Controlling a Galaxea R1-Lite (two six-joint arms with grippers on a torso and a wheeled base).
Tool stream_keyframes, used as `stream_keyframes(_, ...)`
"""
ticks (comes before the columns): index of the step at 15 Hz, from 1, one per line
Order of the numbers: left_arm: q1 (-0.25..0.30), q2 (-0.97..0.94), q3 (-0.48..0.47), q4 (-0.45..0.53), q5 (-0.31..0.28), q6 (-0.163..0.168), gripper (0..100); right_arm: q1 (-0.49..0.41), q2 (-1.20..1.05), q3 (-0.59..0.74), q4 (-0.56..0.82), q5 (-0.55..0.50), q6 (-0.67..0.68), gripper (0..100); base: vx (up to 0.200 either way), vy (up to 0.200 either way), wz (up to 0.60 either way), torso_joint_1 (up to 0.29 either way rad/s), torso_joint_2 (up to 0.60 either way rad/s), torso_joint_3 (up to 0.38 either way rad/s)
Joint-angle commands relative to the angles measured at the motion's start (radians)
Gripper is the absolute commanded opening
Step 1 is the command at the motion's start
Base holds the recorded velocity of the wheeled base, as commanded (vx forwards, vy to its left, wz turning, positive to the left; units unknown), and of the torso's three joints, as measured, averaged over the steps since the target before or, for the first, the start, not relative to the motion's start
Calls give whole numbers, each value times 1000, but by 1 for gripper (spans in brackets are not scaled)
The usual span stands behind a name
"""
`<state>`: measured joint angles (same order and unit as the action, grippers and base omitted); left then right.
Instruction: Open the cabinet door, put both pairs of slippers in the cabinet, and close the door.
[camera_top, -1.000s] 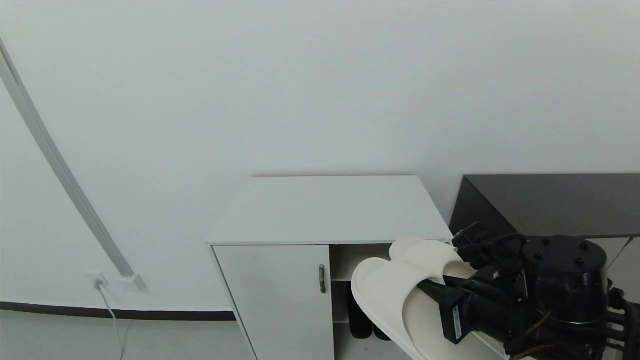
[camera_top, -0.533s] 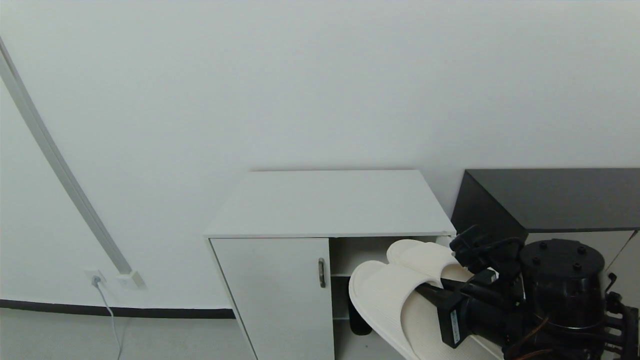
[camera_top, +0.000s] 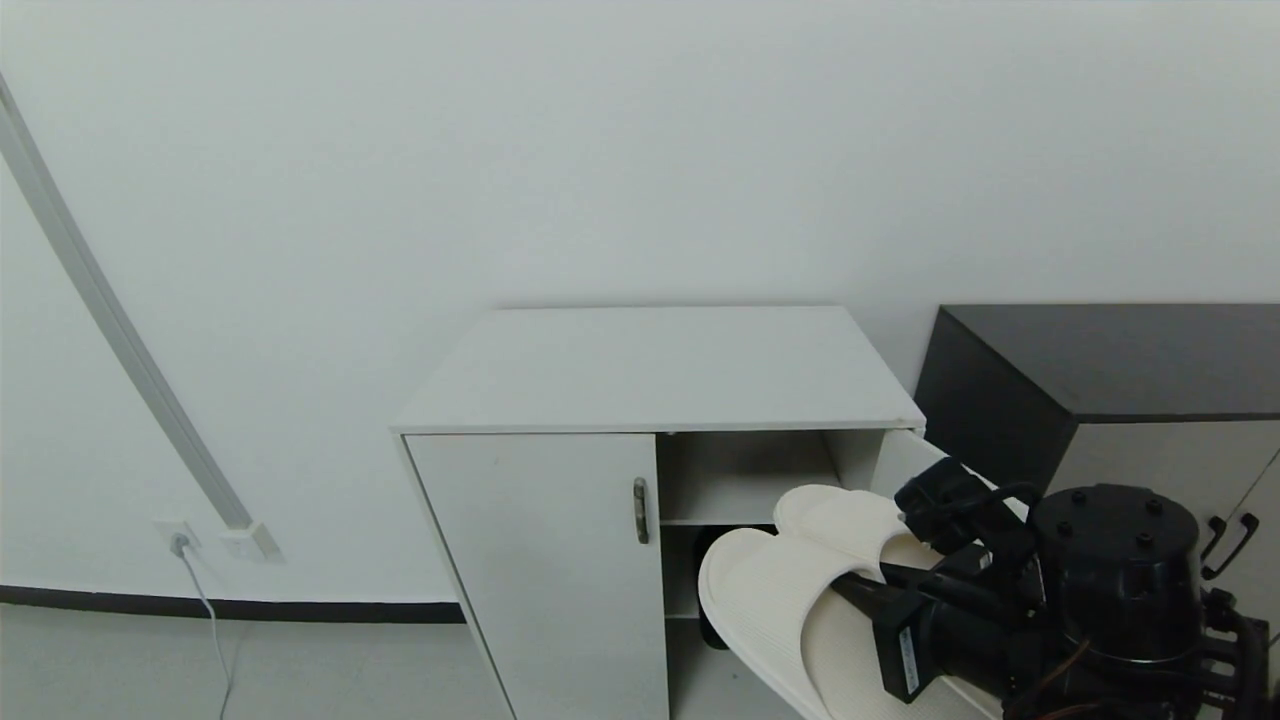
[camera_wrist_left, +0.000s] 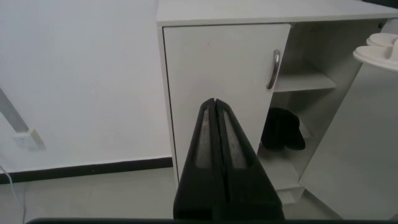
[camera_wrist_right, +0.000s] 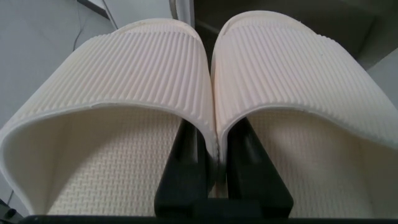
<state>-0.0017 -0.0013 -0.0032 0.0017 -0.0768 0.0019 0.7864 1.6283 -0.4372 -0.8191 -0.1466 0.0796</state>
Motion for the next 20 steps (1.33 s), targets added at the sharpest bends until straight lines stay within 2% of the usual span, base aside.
stream_keyframes(1, 0, 1, 0, 0, 0, 1, 0, 1, 4, 2, -3, -1, 0, 0, 0, 0, 0, -212, 549, 315)
stream_keyframes(11, 0, 1, 0, 0, 0, 0, 0, 4, 16, 12, -28, -1, 0, 0, 0, 0, 0, -195, 518, 319)
stream_keyframes(20, 0, 1, 0, 0, 0, 0, 0, 5, 28, 12, -29, -1, 0, 0, 0, 0, 0, -131, 471, 339)
